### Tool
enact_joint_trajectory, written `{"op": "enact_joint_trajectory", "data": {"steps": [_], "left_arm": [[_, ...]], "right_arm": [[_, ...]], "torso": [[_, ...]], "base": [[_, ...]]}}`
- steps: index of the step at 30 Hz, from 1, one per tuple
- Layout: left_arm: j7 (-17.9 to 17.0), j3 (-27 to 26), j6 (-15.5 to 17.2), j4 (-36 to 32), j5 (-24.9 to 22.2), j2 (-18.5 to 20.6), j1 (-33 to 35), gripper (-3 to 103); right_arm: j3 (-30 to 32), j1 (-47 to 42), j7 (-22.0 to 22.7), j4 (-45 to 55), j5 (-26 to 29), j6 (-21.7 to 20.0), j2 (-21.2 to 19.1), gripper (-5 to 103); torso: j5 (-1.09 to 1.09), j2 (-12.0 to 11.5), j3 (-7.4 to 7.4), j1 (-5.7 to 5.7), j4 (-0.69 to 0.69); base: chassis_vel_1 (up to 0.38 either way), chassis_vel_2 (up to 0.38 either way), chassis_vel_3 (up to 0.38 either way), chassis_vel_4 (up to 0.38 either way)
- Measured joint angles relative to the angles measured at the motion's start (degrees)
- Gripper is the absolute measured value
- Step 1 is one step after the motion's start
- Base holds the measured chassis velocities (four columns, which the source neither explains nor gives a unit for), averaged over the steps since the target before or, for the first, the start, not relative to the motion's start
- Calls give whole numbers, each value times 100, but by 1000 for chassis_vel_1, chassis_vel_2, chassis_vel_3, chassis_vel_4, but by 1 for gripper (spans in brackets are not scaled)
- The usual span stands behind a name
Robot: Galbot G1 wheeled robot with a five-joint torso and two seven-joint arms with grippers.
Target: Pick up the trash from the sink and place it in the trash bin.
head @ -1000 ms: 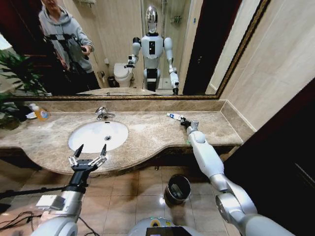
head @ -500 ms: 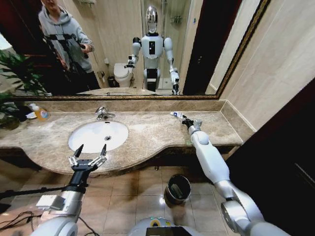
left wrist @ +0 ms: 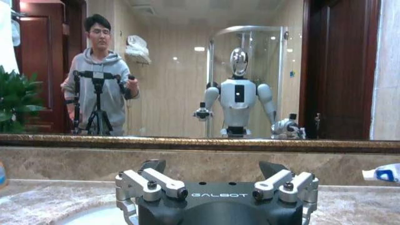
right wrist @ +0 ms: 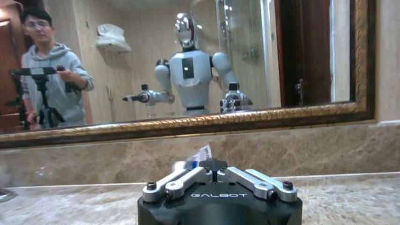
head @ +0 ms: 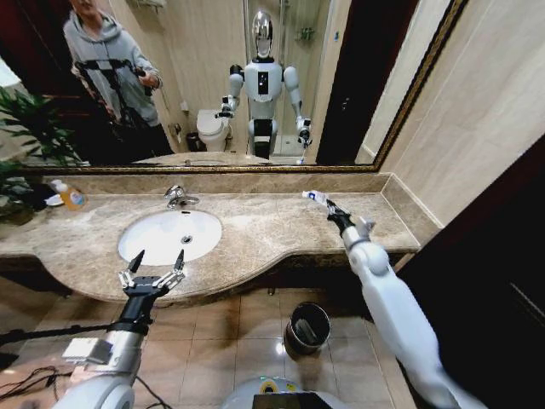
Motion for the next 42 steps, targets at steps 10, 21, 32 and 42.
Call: {"op": "enact_joint_trajectory", "data": {"steps": [10, 21, 32, 42], "left_arm": [[0, 0, 0, 0, 0, 1, 0, 100], [-1, 0, 0, 0, 0, 0, 0, 100], [-1, 0, 0, 0, 0, 0, 0, 100], [-1, 1, 0, 0, -1, 0, 0, 100]], "right_arm": [[876, -2238, -126, 1191, -650, 624, 713, 0], [1220, -3978, -309, 890, -2255, 2903, 1402, 0], [1009, -4328, -62, -14, -3158, 4031, 1578, 0], [865, -3992, 374, -1428, -4167, 4757, 1535, 0]], "torso": [[0, 0, 0, 0, 0], [-2, 0, 0, 0, -1], [0, -1, 1, 1, 0], [-1, -1, 1, 1, -1]], "base": [[0, 0, 0, 0], [0, 0, 0, 0], [0, 0, 0, 0], [0, 0, 0, 0]]}}
